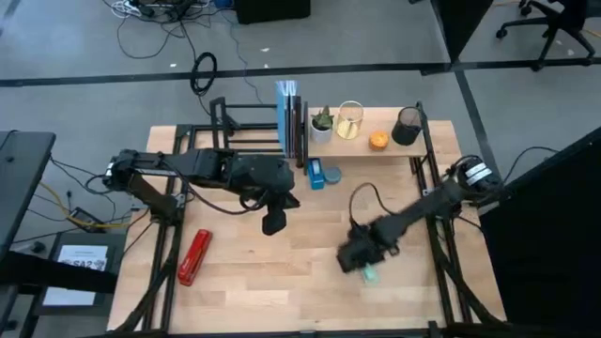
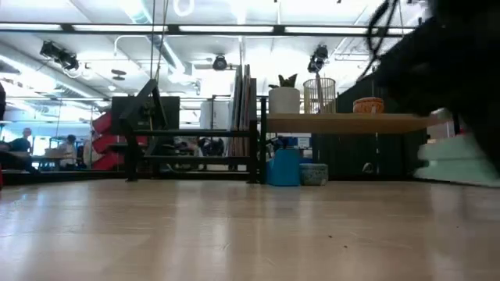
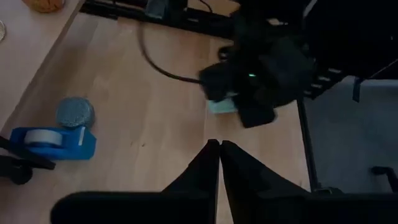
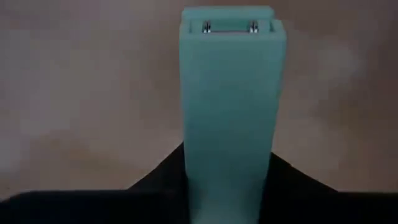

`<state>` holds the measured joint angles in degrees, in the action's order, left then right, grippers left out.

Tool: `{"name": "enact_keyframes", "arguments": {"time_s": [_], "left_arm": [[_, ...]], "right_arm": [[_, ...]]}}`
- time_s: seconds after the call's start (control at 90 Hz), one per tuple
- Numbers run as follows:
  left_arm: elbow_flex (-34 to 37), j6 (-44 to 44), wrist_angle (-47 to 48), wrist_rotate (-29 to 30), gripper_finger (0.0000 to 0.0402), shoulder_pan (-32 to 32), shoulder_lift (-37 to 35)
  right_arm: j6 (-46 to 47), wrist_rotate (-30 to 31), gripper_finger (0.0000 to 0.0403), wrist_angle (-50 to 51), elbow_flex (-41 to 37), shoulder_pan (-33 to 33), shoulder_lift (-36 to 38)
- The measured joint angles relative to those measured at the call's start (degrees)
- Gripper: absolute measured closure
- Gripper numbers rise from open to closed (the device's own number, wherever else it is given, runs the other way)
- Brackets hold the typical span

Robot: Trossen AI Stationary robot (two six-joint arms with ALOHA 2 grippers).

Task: Stock shelves
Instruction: Put the green stapler under the shelf

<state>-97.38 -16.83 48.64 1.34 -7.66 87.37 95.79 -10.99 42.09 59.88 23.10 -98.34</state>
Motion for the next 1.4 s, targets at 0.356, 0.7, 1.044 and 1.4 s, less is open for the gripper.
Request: {"name": "enact_keyframes", "arguments": {"time_s": [0.356, 0.7, 1.044, 1.4], "left_arm": [[0.0, 2.8, 0.5, 0.5, 0.0402, 0.1, 0.0], [0.0, 3.2, 1.0, 0.5, 0.0402, 0.1, 0.0], [0.0, 3.2, 1.3, 0.5, 0.0402, 0.0, 0.0], [0.0, 0.6, 1.0, 1.7, 0.0402, 0.0, 0.0]], "right_arm": [[-14.0, -1.0, 0.0266, -1.0, -0.3, -11.9, -3.7], [-17.3, 5.5, 0.017, 0.9, 1.1, -8.3, 5.5], [-4.8, 51.1, 0.0128, 2.6, 1.1, 21.3, 6.6], [4.3, 60.5, 0.013, -2.9, 1.1, 27.1, -10.6]]}}
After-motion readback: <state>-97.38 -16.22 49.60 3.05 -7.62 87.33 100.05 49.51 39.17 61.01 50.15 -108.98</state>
